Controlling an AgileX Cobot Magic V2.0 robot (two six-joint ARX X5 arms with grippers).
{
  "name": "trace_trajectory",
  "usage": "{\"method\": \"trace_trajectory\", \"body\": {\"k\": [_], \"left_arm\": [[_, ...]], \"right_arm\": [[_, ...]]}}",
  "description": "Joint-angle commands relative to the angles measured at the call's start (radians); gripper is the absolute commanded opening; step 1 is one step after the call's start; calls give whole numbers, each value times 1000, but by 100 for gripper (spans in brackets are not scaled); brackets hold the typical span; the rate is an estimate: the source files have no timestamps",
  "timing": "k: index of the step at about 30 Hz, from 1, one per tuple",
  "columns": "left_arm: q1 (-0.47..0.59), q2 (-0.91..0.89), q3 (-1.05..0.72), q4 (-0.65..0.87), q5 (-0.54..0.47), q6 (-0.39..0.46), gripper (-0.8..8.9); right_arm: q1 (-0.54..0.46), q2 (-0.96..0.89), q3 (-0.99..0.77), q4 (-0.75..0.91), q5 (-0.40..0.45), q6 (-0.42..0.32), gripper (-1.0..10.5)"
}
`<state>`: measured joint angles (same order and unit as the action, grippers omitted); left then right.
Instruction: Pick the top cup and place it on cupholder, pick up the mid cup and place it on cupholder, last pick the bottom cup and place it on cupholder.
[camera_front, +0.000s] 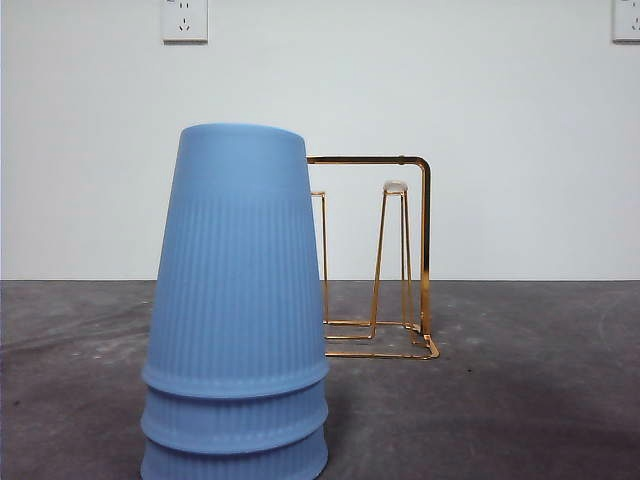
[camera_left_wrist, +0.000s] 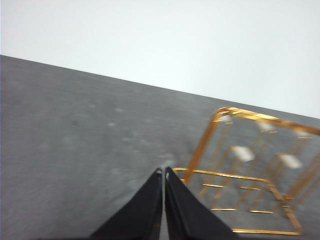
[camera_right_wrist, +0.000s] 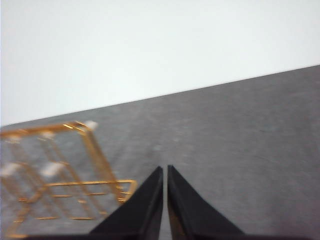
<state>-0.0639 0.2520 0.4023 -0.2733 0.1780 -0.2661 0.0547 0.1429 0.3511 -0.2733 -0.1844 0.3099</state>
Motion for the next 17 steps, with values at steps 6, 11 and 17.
{"method": "trace_trajectory", "body": {"k": [6,11,17], "left_arm": [[-7,328,413,-166,228,14,10],[-57,484,666,-384,385,131,10],[-128,639,951,-789,404,343,10]], "right_arm": [[2,265,399,-270,-229,-35,11],[3,434,635,-457,-391,-144,11],[69,608,847,-643,-445,-256,11]]}}
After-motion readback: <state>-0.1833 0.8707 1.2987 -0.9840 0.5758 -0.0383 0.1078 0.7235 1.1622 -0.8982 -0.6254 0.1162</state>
